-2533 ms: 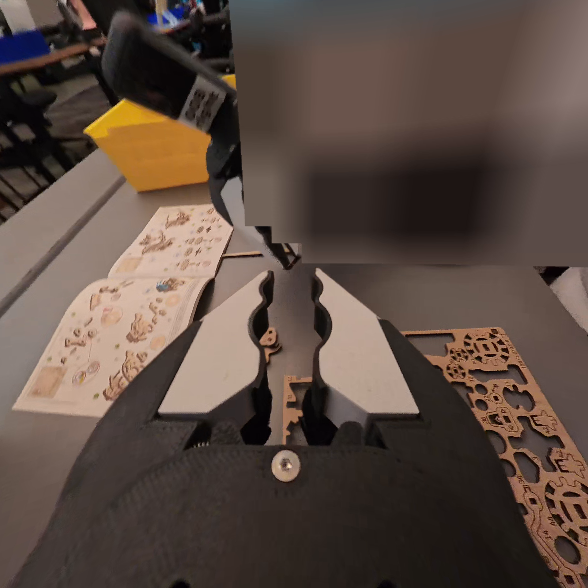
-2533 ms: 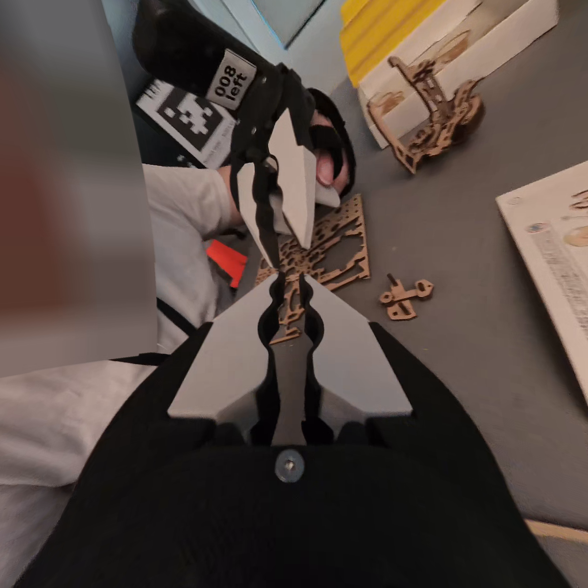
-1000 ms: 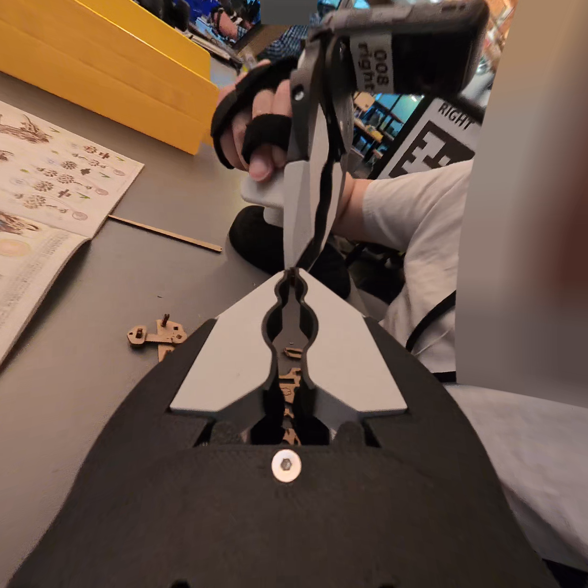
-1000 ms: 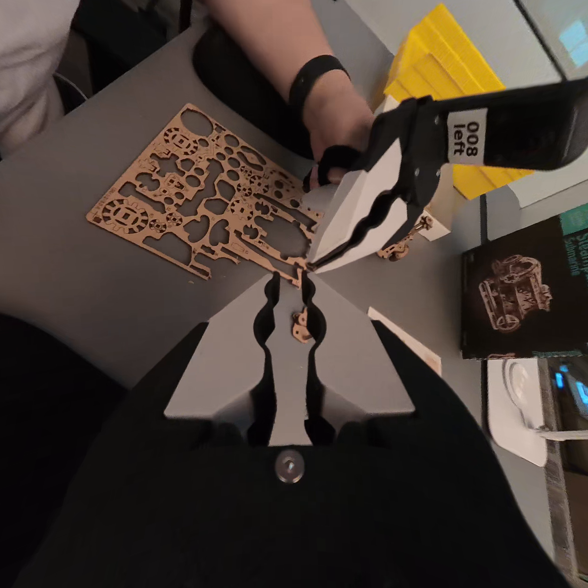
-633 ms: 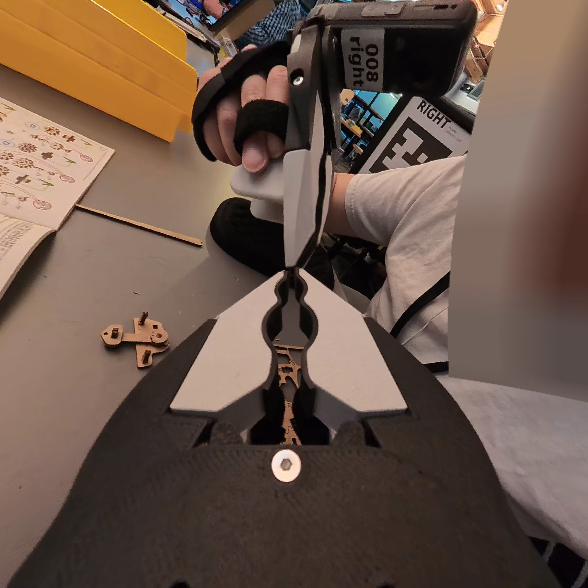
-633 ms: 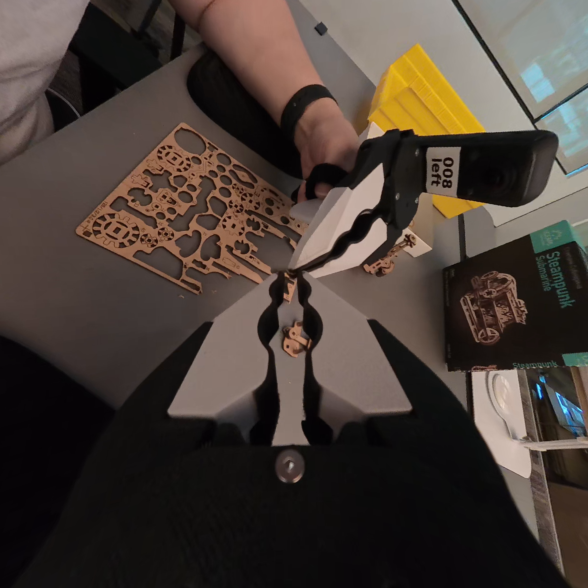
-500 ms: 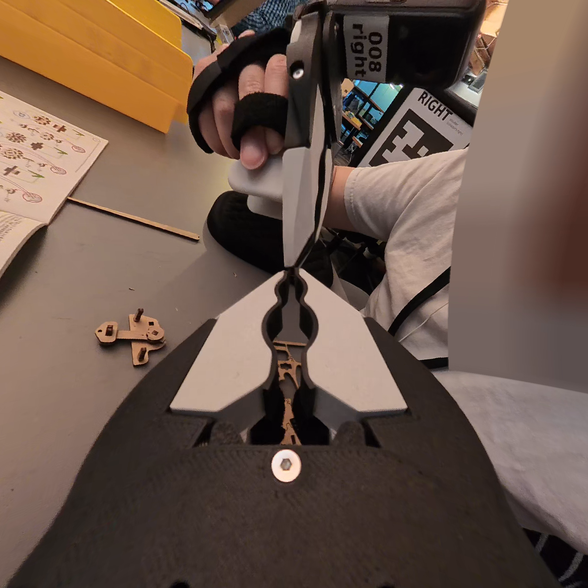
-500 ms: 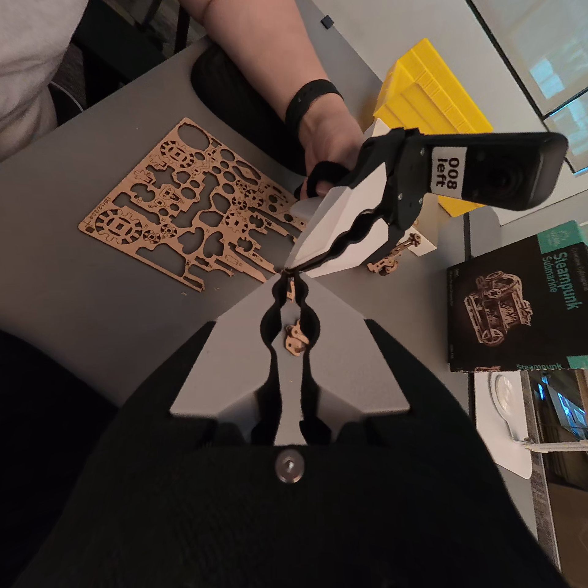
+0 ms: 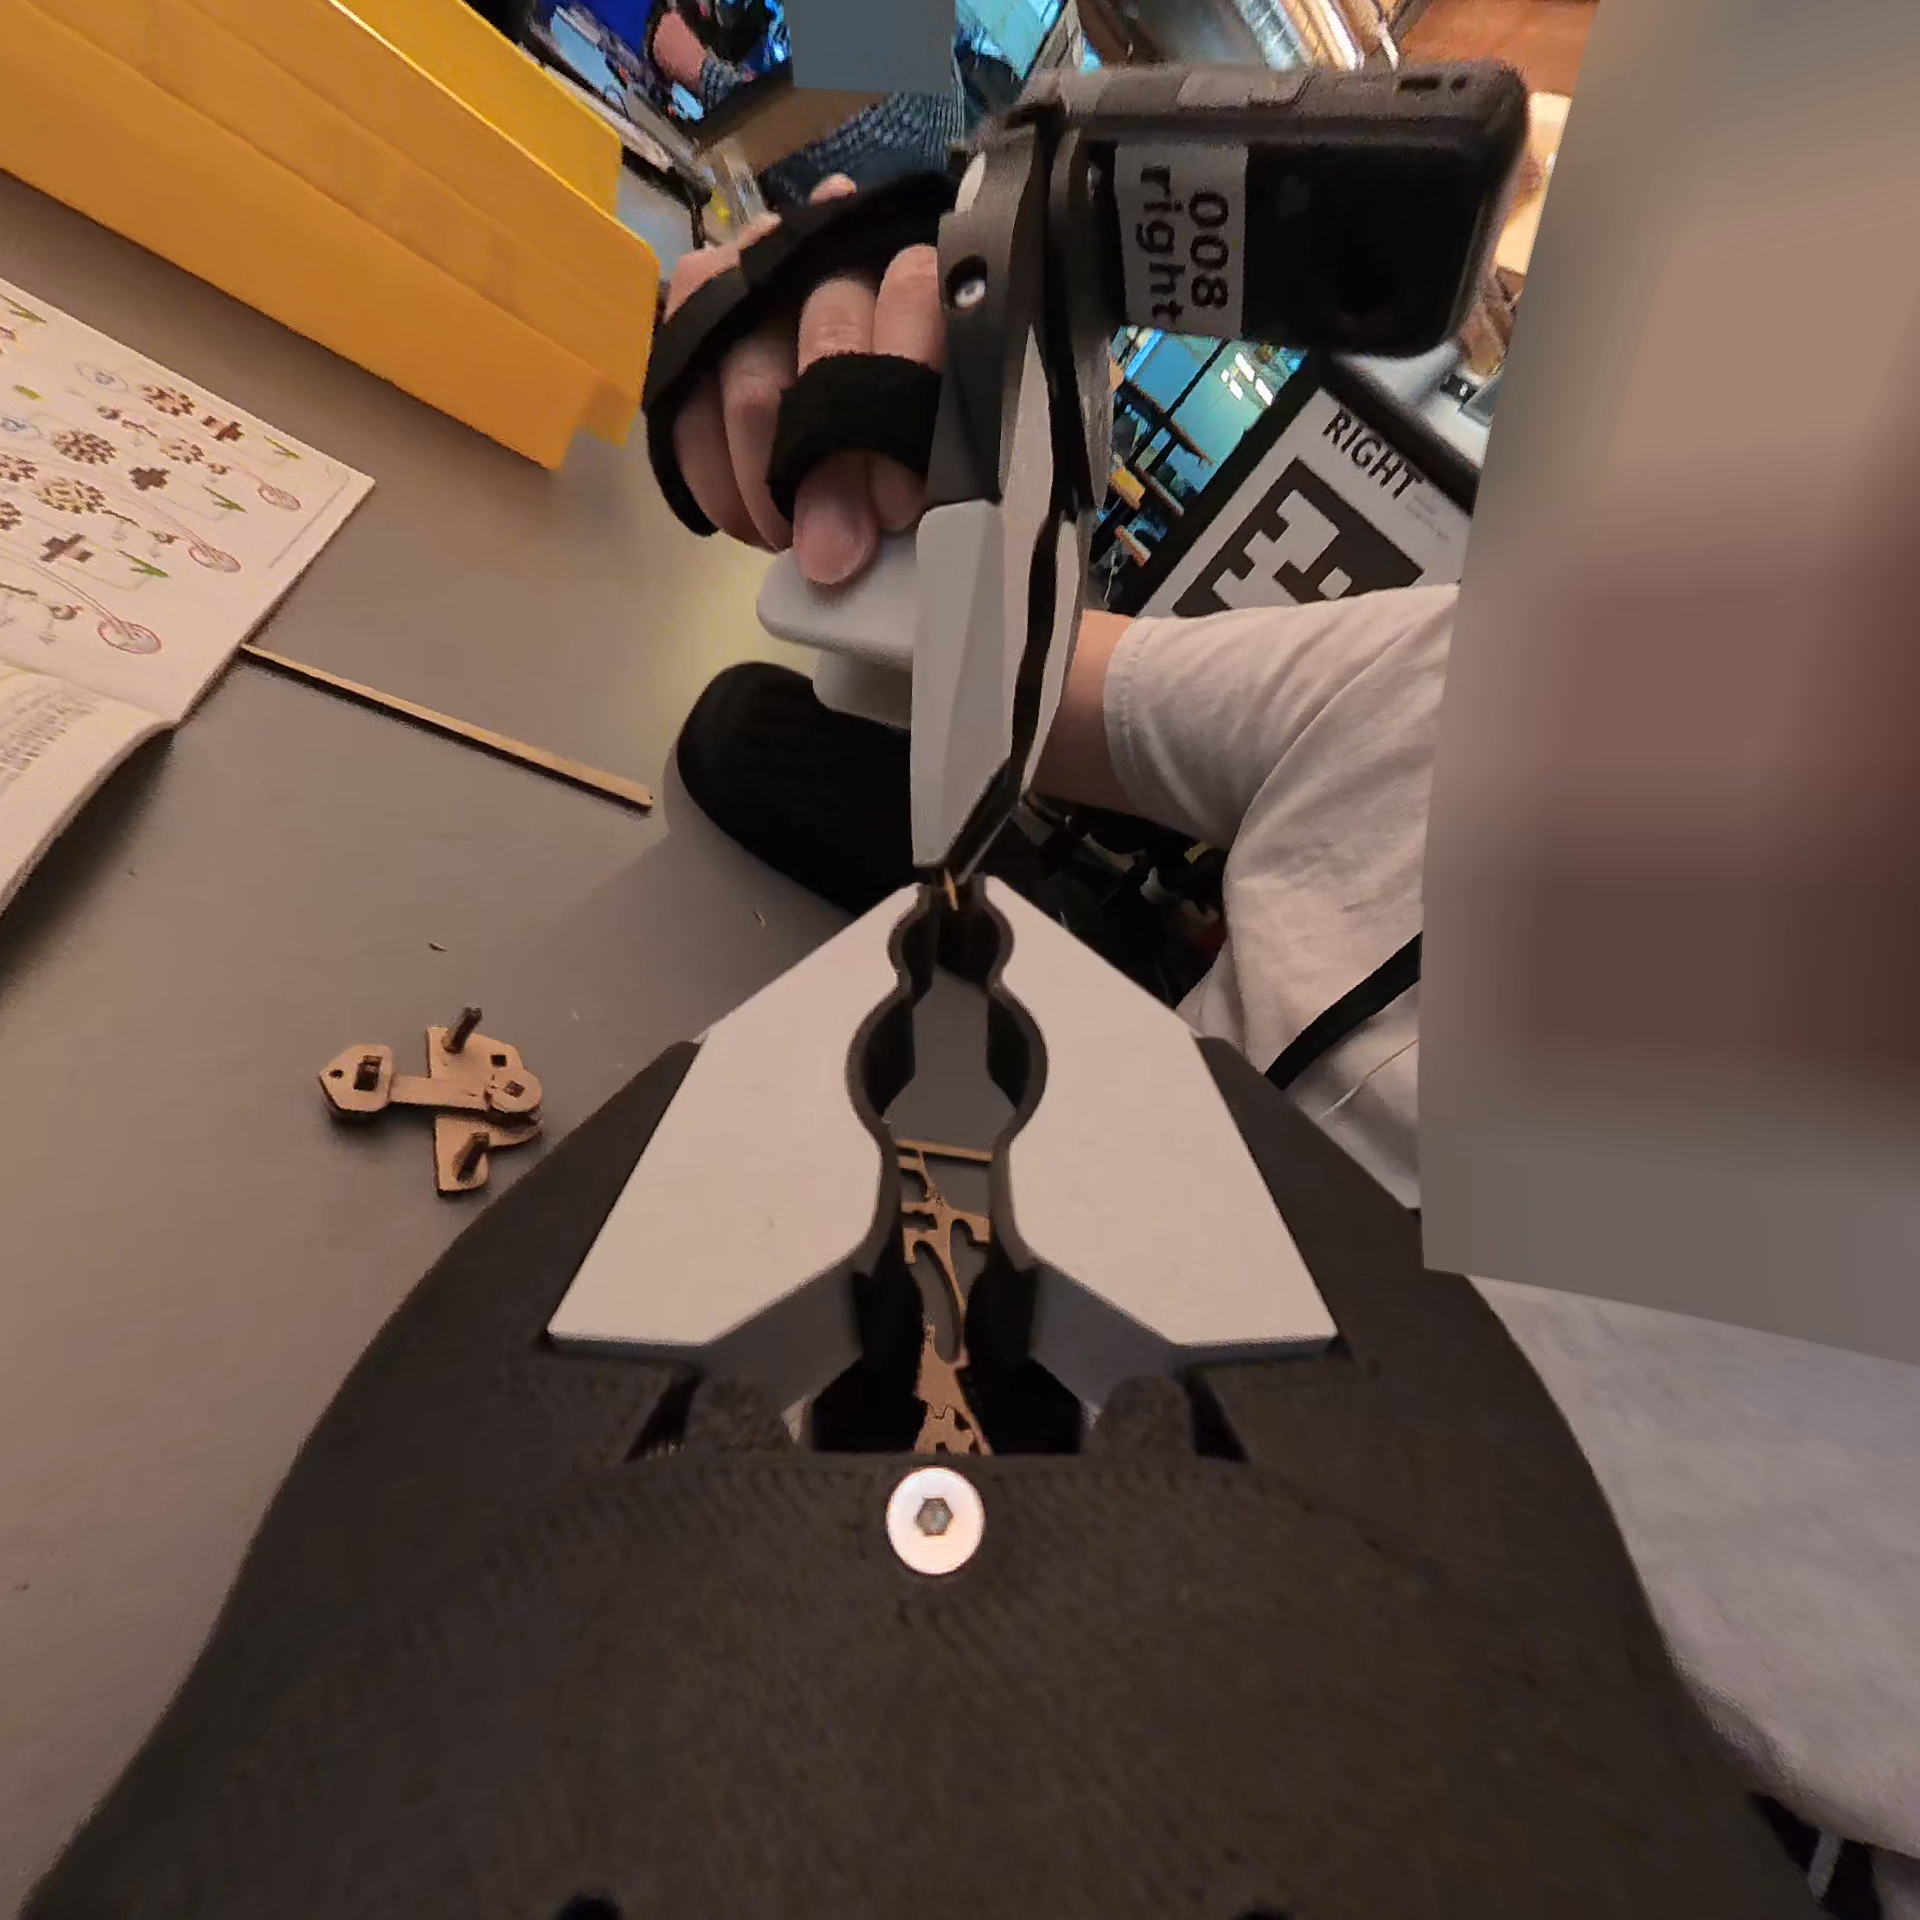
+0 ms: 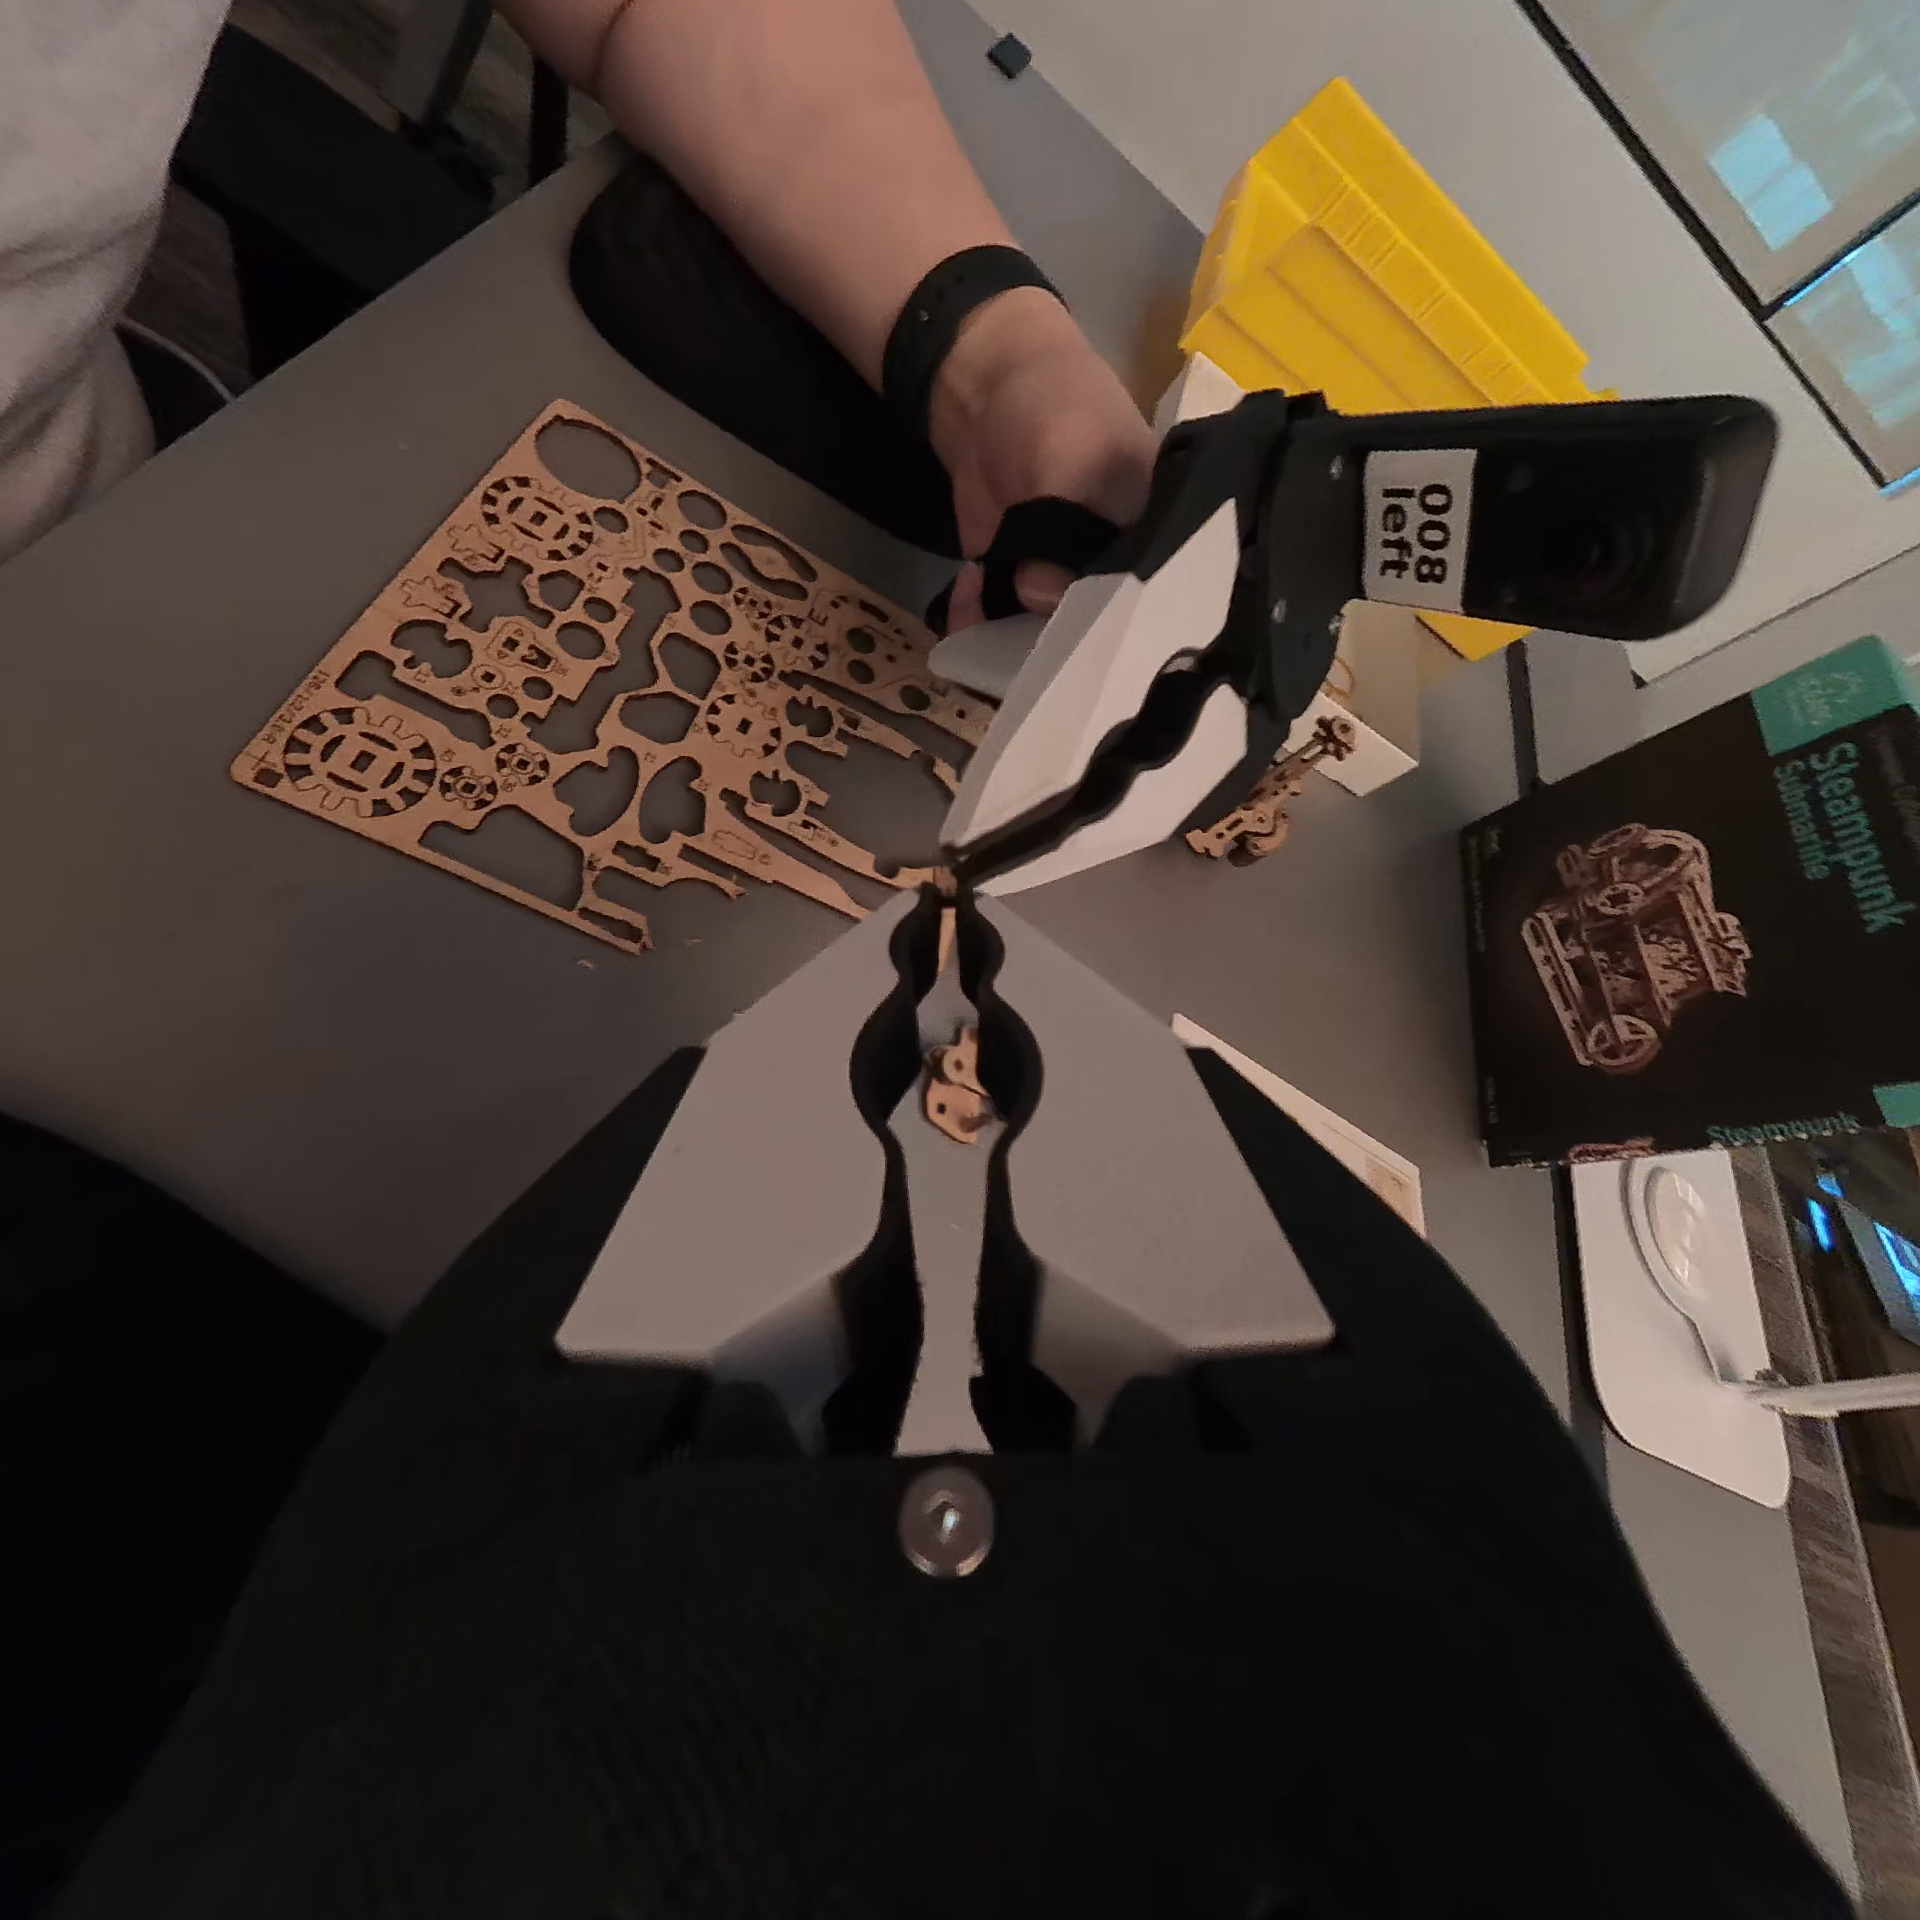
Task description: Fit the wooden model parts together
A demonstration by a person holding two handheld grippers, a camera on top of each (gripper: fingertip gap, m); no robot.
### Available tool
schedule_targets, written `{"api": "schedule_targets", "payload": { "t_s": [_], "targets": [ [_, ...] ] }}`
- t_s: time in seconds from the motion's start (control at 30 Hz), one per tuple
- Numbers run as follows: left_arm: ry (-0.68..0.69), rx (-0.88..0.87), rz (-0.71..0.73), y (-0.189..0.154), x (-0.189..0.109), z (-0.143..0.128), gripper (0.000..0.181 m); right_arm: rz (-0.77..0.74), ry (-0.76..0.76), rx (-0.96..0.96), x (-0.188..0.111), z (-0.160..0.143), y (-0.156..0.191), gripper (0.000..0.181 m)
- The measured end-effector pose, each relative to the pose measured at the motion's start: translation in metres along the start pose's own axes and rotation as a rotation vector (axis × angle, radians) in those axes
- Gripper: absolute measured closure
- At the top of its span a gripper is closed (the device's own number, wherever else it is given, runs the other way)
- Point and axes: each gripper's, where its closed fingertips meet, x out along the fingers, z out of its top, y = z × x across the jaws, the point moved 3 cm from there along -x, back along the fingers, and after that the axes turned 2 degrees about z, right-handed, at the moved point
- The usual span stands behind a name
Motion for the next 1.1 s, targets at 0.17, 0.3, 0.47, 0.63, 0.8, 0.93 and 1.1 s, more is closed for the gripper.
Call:
{"api": "schedule_targets", "payload": {
  "t_s": [0.17, 0.3, 0.47, 0.63, 0.8, 0.93, 1.1],
  "targets": [
    [-0.071, -0.038, 0.028, 0.008, -0.008, 0.008, 0.170, -0.058, 0.031, 0.008, -0.002, -0.006, -0.009, 0.181],
    [-0.063, -0.068, 0.040, 0.012, -0.006, 0.006, 0.170, -0.084, 0.059, -0.005, 0.000, -0.011, -0.011, 0.181],
    [-0.052, -0.070, 0.053, 0.014, -0.004, 0.003, 0.181, -0.091, 0.042, -0.010, 0.002, -0.009, -0.011, 0.181],
    [-0.047, 0.038, 0.153, 0.016, -0.006, 0.006, 0.181, -0.078, -0.018, 0.124, -0.001, -0.010, -0.018, 0.178],
    [-0.012, 0.318, 0.372, 0.018, -0.008, 0.010, 0.181, 0.087, -0.238, 0.720, -0.016, -0.016, -0.039, 0.169],
    [-0.011, 0.410, 0.456, 0.018, -0.009, 0.013, 0.181, 0.114, -0.192, 0.777, -0.007, -0.026, -0.035, 0.169],
    [-0.017, 0.410, 0.472, 0.019, -0.010, 0.014, 0.181, 0.089, -0.165, 0.766, -0.001, -0.026, -0.035, 0.175]
  ]
}}
